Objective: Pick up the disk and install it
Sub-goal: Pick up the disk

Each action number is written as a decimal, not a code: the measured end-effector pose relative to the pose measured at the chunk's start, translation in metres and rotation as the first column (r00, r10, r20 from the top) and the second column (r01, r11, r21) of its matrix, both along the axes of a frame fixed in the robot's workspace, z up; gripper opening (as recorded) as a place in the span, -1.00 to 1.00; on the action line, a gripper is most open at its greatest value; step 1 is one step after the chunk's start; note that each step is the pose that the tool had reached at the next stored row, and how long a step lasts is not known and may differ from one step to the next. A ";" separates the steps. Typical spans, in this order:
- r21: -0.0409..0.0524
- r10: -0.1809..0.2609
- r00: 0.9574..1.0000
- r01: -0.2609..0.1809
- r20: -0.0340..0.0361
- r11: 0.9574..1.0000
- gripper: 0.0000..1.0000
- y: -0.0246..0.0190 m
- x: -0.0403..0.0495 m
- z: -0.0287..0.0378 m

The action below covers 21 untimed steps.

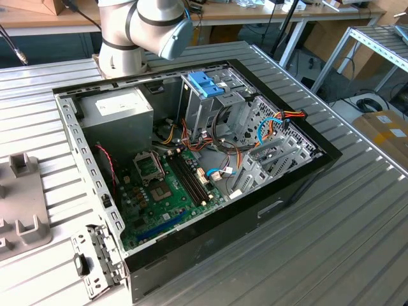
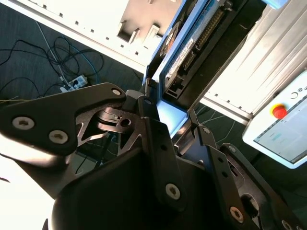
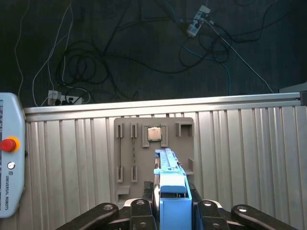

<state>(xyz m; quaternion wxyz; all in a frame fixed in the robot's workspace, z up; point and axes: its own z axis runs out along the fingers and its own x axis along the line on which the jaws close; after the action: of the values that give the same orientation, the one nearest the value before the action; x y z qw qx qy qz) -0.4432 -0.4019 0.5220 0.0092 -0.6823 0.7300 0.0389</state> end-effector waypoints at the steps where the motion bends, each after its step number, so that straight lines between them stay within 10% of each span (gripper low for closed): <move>1: 0.000 0.000 1.000 0.000 0.000 1.000 -0.26 0.0000 0.0005 0.0000; 21: 0.000 0.000 1.000 0.000 0.000 1.000 -0.26 -0.0001 0.0113 -0.0001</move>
<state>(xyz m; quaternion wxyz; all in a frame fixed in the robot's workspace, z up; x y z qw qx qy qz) -0.4319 -0.4020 0.5219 0.0092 -0.6823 0.7300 0.0389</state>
